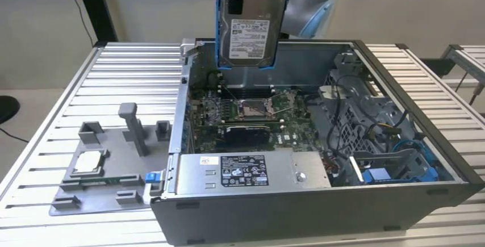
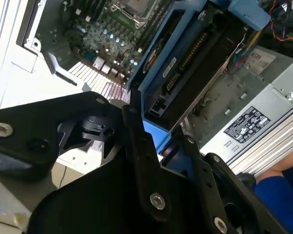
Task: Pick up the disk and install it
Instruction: 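Pick up the disk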
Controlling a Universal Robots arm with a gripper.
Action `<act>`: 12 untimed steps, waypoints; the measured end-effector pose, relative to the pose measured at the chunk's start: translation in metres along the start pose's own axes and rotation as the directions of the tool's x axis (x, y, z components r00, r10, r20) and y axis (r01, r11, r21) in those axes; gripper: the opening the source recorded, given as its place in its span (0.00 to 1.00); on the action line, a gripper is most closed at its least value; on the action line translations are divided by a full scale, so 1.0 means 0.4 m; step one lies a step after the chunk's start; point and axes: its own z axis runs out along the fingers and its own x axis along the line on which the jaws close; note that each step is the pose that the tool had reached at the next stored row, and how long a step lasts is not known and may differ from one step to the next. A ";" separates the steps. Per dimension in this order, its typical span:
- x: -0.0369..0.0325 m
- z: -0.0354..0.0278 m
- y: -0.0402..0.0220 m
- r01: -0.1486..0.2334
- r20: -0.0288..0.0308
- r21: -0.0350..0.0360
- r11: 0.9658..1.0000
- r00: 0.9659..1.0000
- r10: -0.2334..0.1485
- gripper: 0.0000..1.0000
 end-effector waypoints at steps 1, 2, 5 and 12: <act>0.000 0.000 -0.008 0.000 0.000 0.000 1.000 1.000 0.000 0.00; 0.000 -0.001 -0.015 0.000 0.000 0.000 1.000 1.000 0.000 0.00; 0.001 -0.001 -0.017 0.000 -0.002 0.000 1.000 1.000 0.000 0.00; 0.001 -0.001 -0.026 0.001 -0.003 0.000 1.000 1.000 -0.001 0.00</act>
